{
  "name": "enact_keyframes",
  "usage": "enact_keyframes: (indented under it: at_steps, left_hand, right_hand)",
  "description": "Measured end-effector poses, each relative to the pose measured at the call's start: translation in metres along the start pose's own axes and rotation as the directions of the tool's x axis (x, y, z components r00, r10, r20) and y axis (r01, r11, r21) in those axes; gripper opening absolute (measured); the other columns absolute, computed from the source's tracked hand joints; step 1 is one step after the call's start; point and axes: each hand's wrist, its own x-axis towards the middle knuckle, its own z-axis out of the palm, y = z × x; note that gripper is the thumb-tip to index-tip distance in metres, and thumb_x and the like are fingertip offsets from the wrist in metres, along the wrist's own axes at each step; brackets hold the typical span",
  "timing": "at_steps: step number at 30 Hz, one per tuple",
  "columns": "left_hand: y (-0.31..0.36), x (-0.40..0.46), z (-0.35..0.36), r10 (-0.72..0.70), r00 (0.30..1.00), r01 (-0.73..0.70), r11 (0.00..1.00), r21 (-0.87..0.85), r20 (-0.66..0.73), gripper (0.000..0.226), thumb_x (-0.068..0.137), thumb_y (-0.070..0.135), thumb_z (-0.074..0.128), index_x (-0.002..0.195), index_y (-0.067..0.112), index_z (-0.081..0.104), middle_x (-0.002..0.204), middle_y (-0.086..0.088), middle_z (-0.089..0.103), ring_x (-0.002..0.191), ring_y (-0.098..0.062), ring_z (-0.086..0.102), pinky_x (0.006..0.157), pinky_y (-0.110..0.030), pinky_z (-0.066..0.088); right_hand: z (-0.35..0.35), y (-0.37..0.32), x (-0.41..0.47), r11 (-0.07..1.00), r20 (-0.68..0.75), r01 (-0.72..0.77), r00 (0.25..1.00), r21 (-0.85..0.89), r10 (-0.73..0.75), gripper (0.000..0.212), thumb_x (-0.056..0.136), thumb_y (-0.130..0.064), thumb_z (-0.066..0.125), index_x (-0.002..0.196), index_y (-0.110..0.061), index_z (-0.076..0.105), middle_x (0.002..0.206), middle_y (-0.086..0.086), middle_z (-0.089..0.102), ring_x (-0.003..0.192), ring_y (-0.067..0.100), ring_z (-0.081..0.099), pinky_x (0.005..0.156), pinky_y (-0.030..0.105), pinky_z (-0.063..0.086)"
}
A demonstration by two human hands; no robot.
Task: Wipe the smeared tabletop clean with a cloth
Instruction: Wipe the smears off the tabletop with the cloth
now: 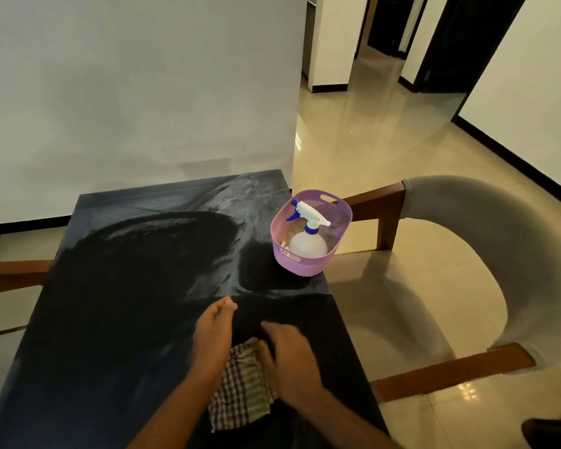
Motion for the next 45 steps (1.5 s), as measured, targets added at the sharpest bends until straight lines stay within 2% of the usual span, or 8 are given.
enact_keyframes:
  at_steps: [2,4,7,11,20,27,37,45]
  left_hand:
    - [0.015,0.008,0.021,-0.033,0.999,0.034,0.997,-0.064,0.024,0.021,0.095,0.030,0.055,0.110,0.021,0.067,0.118,0.003,0.065,0.113,-0.014,0.058,0.096,-0.033,0.043]
    - [0.029,0.015,0.039,-0.062,0.996,0.067,0.995,-0.076,0.060,0.015,0.097,0.031,0.052,0.101,0.025,0.064,0.116,0.002,0.065,0.112,-0.015,0.057,0.091,-0.032,0.041]
    - [0.047,0.030,0.062,-0.134,0.986,0.143,0.986,-0.091,0.099,0.011,0.099,0.035,0.047,0.093,0.029,0.055,0.114,0.002,0.062,0.109,-0.015,0.055,0.089,-0.032,0.040]
    - [0.066,0.054,0.087,-0.218,0.969,0.230,0.968,-0.098,0.115,0.029,0.099,0.036,0.048,0.121,0.020,0.057,0.111,0.002,0.059,0.104,-0.015,0.053,0.089,-0.034,0.041]
    - [0.086,0.086,0.123,-0.227,0.965,0.231,0.973,-0.014,0.132,0.041,0.100,0.036,0.048,0.132,0.011,0.054,0.130,-0.007,0.059,0.114,-0.023,0.056,0.085,-0.033,0.041]
    - [0.083,0.102,0.129,-0.214,0.974,0.208,0.975,0.080,0.075,0.031,0.097,0.026,0.056,0.120,0.004,0.059,0.105,-0.010,0.066,0.088,-0.024,0.067,0.078,-0.040,0.057]
    - [0.091,0.095,0.132,-0.143,0.989,0.144,0.988,0.063,-0.021,0.025,0.093,0.019,0.064,0.108,0.000,0.066,0.081,-0.014,0.073,0.058,-0.020,0.072,0.063,-0.035,0.062]
    - [0.107,0.077,0.064,-0.145,0.988,0.147,0.988,0.046,-0.049,0.018,0.089,0.017,0.069,0.098,0.001,0.066,0.075,-0.015,0.071,0.059,-0.020,0.072,0.065,-0.035,0.062]
  right_hand:
    - [-0.037,0.025,0.027,0.988,-0.165,-0.146,0.974,0.055,0.154,0.032,0.100,-0.032,0.049,0.127,-0.021,0.062,0.123,-0.001,0.064,0.117,0.015,0.056,0.102,0.028,0.041]
    - [-0.083,0.055,0.064,0.916,-0.119,-0.355,0.917,0.188,0.380,0.018,0.101,-0.030,0.050,0.111,-0.021,0.063,0.107,0.000,0.065,0.102,0.017,0.062,0.091,0.029,0.049]
    - [-0.136,0.090,0.113,0.856,-0.092,-0.488,0.857,0.170,0.507,0.029,0.100,-0.032,0.053,0.125,-0.017,0.054,0.122,0.001,0.059,0.107,0.019,0.059,0.095,0.034,0.052]
    - [-0.168,0.112,0.158,0.858,-0.409,-0.415,0.757,0.302,0.510,0.044,0.102,-0.040,0.044,0.135,-0.012,0.052,0.136,0.008,0.059,0.119,0.027,0.058,0.093,0.036,0.049]
    - [-0.201,0.134,0.231,0.907,-0.195,-0.391,0.888,0.159,0.417,0.042,0.103,-0.038,0.043,0.109,-0.004,0.066,0.109,0.011,0.069,0.088,0.022,0.063,0.082,0.035,0.053]
    - [-0.195,0.133,0.248,0.900,-0.064,-0.425,0.900,0.099,0.432,0.030,0.098,-0.028,0.059,0.107,-0.002,0.069,0.099,0.012,0.068,0.085,0.024,0.066,0.073,0.032,0.055]
    - [-0.187,0.120,0.237,0.920,-0.179,-0.360,0.905,0.155,0.385,0.022,0.094,-0.017,0.065,0.108,0.001,0.068,0.101,0.016,0.069,0.088,0.029,0.069,0.084,0.043,0.060]
    - [-0.182,0.064,0.224,0.947,-0.198,-0.278,0.931,0.164,0.307,0.020,0.094,-0.013,0.064,0.101,0.005,0.069,0.093,0.018,0.070,0.084,0.031,0.070,0.080,0.045,0.061]
